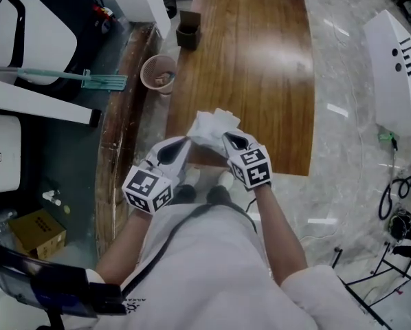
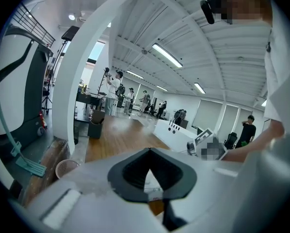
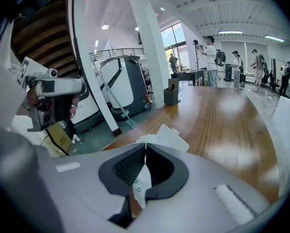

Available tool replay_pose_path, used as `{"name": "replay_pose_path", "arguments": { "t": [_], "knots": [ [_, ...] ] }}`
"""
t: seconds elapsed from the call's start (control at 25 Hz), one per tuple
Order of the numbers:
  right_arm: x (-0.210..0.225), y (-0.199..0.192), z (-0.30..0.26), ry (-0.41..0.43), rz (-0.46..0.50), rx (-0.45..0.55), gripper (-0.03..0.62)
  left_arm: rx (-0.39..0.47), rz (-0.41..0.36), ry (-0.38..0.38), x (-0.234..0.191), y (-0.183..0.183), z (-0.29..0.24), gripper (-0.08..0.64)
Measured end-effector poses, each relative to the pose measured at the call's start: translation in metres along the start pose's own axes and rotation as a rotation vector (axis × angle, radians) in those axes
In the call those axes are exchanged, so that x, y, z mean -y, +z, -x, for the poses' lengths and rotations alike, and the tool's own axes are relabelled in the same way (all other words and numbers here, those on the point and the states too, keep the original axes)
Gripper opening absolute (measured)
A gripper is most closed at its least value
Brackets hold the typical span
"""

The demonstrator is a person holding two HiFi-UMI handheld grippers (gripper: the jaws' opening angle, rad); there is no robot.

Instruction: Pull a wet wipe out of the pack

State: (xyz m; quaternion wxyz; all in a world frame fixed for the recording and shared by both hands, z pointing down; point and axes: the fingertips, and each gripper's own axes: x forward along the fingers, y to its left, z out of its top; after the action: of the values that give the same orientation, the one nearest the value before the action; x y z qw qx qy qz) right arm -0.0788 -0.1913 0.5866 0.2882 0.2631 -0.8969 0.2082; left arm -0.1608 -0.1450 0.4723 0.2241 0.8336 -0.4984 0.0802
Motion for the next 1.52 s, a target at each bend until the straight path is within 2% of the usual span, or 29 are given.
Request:
{"name": "replay_pose_path", "arguments": {
  "t": [0.56, 1.0, 1.52],
  "knots": [
    [-0.003, 0.003, 0.032, -0.057, -0.013, 0.067, 0.012, 0.021, -0.033, -0.093, 0.031, 0.011, -0.014, 0.005],
    [-0.001, 0.006, 0.058, -0.094, -0.031, 0.137, 0.012, 0.017, -0.053, -0.134, 0.048, 0.009, -0.02, 0.005],
    [0.004, 0.028, 0.084, -0.115, -0.067, 0.236, 0.012, 0.011, -0.072, -0.19, 0.058, 0.014, -0.034, 0.005]
  ]
}}
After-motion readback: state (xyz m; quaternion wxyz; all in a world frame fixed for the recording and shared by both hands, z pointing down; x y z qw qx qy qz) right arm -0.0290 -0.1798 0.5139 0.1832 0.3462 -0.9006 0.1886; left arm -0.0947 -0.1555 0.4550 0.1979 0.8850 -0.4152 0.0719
